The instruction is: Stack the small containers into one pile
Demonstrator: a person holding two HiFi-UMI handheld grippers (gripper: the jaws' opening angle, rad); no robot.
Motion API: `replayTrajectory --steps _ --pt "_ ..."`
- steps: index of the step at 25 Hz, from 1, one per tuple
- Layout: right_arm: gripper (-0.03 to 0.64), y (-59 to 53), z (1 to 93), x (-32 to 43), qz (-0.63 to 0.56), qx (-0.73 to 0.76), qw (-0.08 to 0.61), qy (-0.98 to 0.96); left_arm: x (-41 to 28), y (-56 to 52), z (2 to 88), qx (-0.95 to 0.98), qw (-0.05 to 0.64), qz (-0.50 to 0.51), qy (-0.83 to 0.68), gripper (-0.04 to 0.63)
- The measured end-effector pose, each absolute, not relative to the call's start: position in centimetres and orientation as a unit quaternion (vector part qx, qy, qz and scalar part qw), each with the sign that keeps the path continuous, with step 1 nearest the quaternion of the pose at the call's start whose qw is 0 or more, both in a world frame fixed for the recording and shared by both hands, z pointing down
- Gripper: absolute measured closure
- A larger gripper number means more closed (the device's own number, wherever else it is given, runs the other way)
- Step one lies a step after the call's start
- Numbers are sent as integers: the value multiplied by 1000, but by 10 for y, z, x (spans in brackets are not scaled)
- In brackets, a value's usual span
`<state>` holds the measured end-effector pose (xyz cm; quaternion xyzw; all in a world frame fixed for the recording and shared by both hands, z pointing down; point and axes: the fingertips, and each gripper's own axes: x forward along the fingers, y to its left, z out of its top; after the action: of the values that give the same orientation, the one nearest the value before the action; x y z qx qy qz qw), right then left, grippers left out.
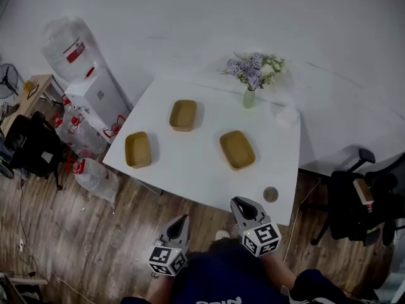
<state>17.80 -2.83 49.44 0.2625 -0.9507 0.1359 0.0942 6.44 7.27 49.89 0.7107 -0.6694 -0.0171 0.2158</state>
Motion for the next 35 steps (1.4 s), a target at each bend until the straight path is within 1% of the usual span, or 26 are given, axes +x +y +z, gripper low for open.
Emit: replayTrajectory --steps 6,13,16,25,29,33,35 --pt "560 -75 498 187 133 253 98 -953 70 36 508 679 231 -38 -695 575" --pt "560 -100 510 183 154 264 117 -945 67 14 506 682 219 -17 -698 575" --pt "560 -101 514 174 161 260 127 -944 63 6 512 685 225 -11 -693 575" --pt "560 -131 522 138 152 305 171 -925 17 -41 513 714 232 -6 -661 575" --pt "560 -152 519 122 158 332 173 -914 -8 -60 509 728 228 -11 -647 575" --pt "558 -171 512 101 181 354 159 -904 -32 -73 507 738 224 -12 -636 575" --pt "549 -179 506 84 168 357 164 -904 -45 -77 506 742 222 -10 -633 575"
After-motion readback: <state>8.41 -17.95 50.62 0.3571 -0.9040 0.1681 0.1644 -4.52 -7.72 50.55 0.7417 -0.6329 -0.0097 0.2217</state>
